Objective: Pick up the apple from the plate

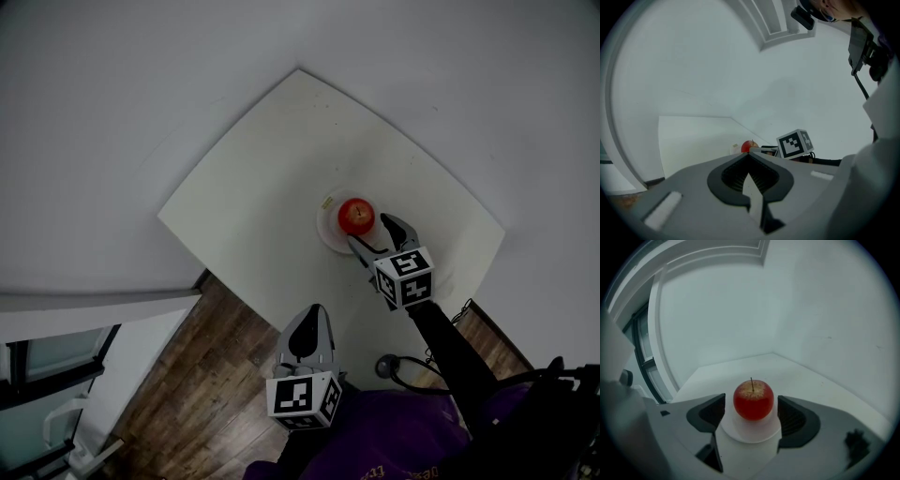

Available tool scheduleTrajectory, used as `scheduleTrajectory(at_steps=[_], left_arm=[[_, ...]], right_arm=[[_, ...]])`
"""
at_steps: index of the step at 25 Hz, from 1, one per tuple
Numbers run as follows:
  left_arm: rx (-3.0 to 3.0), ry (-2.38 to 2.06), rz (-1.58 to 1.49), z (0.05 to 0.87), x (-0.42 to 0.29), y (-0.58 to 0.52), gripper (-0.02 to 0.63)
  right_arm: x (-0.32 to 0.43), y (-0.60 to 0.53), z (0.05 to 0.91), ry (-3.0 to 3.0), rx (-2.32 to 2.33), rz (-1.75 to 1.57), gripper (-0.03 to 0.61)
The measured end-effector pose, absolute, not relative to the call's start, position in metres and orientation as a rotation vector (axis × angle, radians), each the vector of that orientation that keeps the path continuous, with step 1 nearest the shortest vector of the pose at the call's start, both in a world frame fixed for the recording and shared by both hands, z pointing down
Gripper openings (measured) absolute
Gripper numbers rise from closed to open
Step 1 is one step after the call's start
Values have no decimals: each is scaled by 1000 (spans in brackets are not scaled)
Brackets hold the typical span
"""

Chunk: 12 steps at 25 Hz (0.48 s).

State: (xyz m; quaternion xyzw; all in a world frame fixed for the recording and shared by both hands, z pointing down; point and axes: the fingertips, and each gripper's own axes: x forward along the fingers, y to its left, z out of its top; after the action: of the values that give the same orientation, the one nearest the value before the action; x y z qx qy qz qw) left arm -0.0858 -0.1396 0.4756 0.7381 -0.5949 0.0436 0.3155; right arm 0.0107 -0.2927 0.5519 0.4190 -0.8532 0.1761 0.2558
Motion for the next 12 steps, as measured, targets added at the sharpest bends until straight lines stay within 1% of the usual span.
scheduleTrajectory(at_steps=[12], left_arm=[[1927, -1552, 112, 481, -89, -141, 8]], right_arm=[[5, -304, 564, -2294, 1113, 501, 342]])
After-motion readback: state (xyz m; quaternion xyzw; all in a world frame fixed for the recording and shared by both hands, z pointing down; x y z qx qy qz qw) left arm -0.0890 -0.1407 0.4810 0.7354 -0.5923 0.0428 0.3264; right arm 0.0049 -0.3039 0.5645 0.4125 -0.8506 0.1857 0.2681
